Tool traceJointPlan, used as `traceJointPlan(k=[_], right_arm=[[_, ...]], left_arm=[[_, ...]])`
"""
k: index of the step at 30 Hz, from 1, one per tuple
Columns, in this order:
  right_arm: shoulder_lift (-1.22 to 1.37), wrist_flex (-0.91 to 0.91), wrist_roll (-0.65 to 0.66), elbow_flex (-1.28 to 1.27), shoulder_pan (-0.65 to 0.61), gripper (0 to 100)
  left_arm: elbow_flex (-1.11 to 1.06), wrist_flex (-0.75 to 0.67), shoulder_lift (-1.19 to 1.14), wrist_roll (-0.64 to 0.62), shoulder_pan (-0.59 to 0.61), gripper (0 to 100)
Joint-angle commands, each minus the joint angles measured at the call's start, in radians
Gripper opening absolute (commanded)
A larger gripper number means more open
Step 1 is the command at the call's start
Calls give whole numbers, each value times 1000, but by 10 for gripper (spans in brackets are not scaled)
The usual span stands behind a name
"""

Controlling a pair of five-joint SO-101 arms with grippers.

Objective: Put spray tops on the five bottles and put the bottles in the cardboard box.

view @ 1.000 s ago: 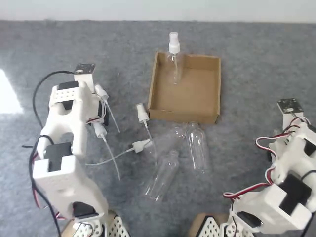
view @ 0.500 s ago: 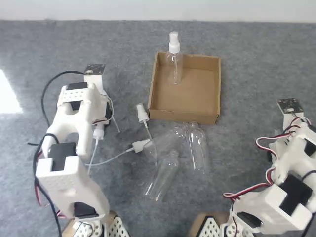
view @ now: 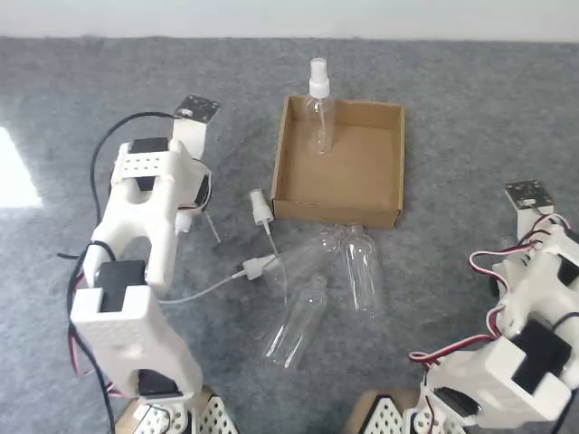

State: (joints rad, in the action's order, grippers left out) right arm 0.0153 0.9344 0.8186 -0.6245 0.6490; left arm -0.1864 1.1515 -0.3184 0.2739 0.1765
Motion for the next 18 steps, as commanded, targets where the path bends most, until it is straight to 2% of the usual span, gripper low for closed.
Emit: traceJointPlan(k=[1, 10, 15, 18], right_arm=[[-2, -10, 18, 55, 12, 113], [-2, -8, 18, 55, 12, 113], [-2, -8, 18, 55, 12, 113], [-2, -8, 18, 55, 12, 113]], left_arm=[[16, -17, 5, 12, 11, 126], [-25, -20, 5, 11, 12, 123], [-113, -110, 11, 3, 9, 118], [-117, -109, 15, 3, 11, 77]])
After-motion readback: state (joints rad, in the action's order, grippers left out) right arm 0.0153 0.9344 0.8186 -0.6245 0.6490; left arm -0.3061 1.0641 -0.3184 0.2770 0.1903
